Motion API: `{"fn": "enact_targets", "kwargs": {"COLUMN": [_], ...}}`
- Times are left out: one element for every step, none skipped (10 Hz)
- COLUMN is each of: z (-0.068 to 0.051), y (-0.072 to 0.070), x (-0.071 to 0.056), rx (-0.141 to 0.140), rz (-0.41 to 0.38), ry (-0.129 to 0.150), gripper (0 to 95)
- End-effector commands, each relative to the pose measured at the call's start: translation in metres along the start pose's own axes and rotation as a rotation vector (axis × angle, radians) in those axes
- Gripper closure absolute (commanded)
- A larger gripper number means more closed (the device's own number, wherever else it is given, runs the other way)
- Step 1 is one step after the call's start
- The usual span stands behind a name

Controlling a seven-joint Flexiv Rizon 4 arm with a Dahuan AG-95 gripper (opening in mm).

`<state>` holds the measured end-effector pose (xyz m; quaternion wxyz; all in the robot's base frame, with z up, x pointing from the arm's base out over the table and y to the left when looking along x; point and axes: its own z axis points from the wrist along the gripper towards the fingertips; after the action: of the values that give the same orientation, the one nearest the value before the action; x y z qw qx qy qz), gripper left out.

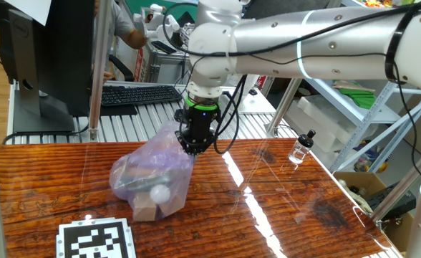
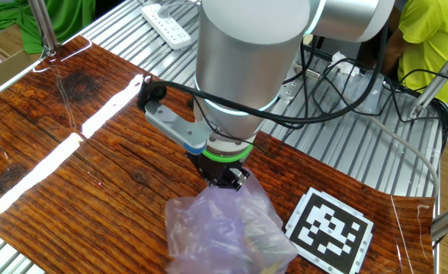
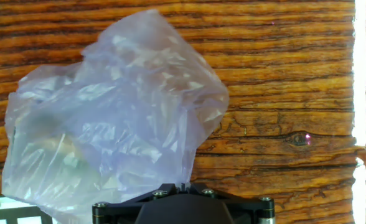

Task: Pick up a bag of things

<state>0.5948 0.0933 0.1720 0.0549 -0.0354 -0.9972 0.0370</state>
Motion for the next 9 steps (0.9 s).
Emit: {"fn": "enact_targets", "kwargs": {"z": [-0.005, -0.009, -0.013, -0.018, -0.021, -0.024, -0.026, -0.028, -0.031], "y": [-0.002, -0.003, -0.003, -0.005, -0.006, -0.006, -0.006, -0.006, -0.006], "x": [0.001, 0.002, 0.003, 0.005, 0.007, 0.008, 0.009, 0.010, 0.013], "rx": [0.009, 0.014, 0.019, 0.026, 0.030, 0.033, 0.037, 0.041, 0.046], "rz": [-0.003, -0.005, -0.006, -0.006, -0.006, -0.007, -0.007, -0.004, -0.003], "ry": [0.000, 0.005, 0.007, 0.009, 0.013, 0.015, 0.016, 0.018, 0.025], "gripper": [95.0, 95.0, 95.0, 95.0, 95.0, 95.0, 95.0, 95.0, 95.0]}}
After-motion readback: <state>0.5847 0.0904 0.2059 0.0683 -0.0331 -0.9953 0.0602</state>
